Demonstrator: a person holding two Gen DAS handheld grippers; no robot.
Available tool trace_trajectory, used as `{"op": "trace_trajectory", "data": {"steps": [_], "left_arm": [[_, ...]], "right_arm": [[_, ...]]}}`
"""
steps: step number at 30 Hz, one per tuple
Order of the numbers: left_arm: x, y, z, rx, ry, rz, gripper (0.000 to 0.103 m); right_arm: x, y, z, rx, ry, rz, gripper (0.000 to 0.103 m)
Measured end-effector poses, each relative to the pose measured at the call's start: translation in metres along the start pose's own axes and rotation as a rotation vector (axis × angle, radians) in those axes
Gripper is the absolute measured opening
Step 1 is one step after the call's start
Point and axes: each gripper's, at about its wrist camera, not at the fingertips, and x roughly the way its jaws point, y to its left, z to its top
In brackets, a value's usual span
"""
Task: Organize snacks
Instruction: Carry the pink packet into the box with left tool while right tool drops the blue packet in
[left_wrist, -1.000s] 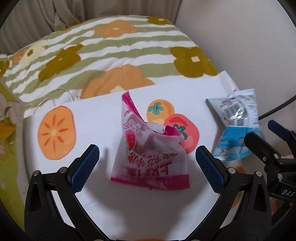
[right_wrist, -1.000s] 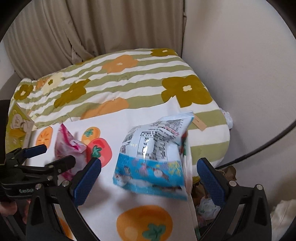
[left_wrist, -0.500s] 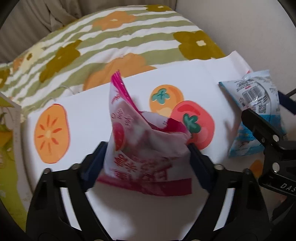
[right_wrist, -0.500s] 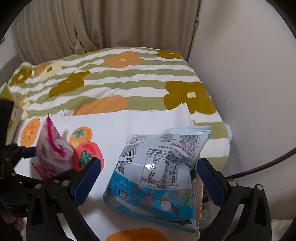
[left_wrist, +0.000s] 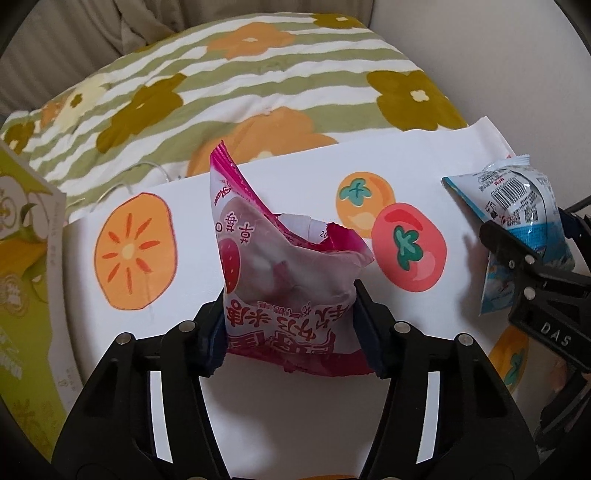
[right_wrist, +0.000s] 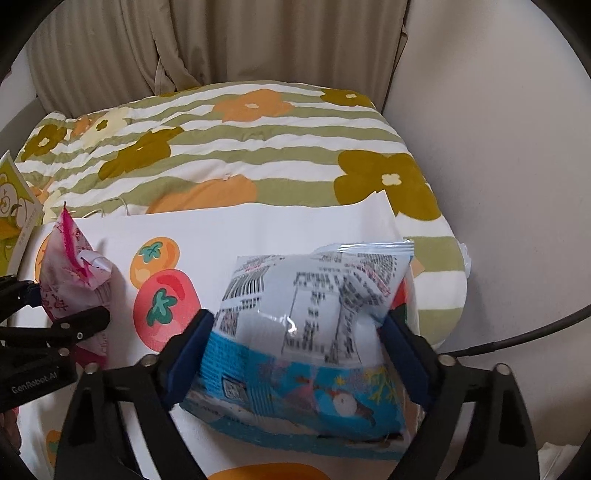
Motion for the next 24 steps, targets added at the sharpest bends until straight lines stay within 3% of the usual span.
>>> {"op": "trace_trajectory", "data": {"steps": [5,15,24], "left_arm": [[-0.018,0.002,-0.004,-0.027,-0.034,-0.007,0.054],[-0.120,0.014,-0.012,-0.064,-0.177,-0.031,0.054],[-0.228,0.079,-0.031,-0.123,-0.304,0.020,0.054]], "right_arm": [[-0.008,-0.001,-0.001,-0.017,-0.022,0.018,0.066],[-0.092,0.012,0.017,-0.042,-0.196,0.079,0.065],[-0.179,0.072,0.044,-0.082,-0.302,0.250,0.065]]}}
